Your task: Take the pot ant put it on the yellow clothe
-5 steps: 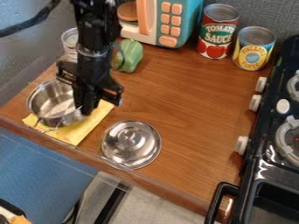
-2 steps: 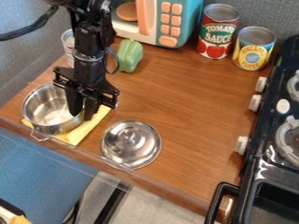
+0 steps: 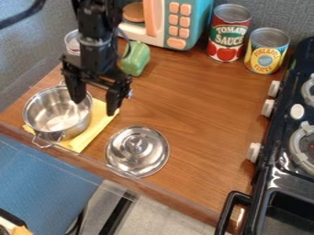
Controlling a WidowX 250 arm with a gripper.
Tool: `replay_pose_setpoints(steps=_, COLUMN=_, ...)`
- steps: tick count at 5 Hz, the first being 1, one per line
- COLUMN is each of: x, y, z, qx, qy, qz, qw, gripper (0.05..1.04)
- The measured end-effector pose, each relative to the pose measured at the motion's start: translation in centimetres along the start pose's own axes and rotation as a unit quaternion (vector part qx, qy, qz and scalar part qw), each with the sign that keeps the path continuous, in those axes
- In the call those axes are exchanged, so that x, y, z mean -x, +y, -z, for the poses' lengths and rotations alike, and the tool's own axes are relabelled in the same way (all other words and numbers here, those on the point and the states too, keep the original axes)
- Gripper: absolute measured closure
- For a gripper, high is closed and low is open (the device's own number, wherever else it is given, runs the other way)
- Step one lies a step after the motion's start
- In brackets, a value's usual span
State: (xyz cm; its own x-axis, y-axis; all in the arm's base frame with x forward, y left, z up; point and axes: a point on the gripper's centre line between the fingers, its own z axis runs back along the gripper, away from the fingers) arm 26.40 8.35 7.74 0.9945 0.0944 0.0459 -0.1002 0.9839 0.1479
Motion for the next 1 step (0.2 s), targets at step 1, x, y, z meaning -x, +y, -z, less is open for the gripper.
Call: replay_pose_setpoints(steps=1, x=0.00, y=-0.06, z=-0.54, qx=0.002, qy=-0.007, qz=0.013, qw=0.9999, gripper=0.073)
